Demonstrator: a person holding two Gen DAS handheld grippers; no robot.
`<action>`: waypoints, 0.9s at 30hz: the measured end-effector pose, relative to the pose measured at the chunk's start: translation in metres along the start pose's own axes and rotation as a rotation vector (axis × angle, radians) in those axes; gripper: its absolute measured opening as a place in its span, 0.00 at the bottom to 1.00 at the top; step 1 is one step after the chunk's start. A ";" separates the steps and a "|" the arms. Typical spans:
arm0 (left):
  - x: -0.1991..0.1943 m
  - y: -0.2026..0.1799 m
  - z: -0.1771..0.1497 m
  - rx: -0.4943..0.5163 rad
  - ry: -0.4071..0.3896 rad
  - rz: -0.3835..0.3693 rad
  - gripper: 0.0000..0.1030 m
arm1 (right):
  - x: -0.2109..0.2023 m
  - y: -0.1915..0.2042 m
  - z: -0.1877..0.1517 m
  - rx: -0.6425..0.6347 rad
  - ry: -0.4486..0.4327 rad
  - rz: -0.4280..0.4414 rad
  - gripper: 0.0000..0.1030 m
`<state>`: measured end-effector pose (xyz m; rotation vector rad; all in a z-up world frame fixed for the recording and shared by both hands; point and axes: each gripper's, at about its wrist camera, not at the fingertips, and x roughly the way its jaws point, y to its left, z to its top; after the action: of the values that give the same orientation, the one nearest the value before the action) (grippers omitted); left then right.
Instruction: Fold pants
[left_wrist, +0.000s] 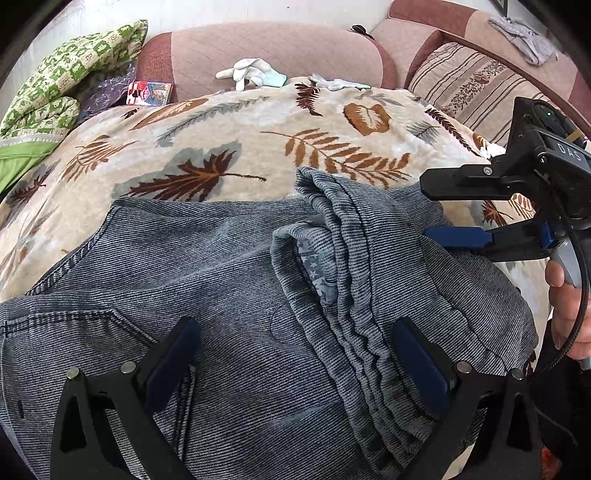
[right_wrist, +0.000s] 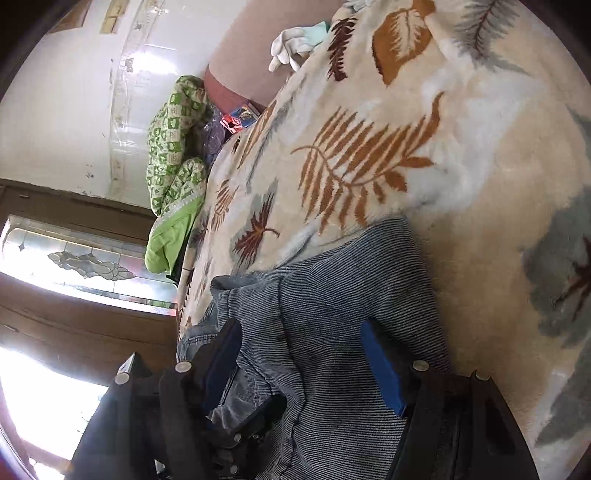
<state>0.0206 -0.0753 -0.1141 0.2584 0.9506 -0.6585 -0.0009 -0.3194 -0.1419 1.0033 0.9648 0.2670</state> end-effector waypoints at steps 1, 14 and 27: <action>0.000 0.000 0.000 0.001 -0.002 0.000 1.00 | 0.000 0.000 0.000 0.001 -0.003 0.001 0.69; -0.004 0.001 -0.003 -0.007 -0.022 -0.006 1.00 | -0.021 0.019 -0.013 -0.084 -0.023 0.017 0.68; -0.003 -0.001 -0.003 -0.032 0.001 0.020 1.00 | -0.009 0.003 -0.013 -0.010 0.068 -0.017 0.69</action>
<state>0.0168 -0.0731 -0.1135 0.2391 0.9577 -0.6244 -0.0156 -0.3151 -0.1369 0.9812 1.0321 0.2925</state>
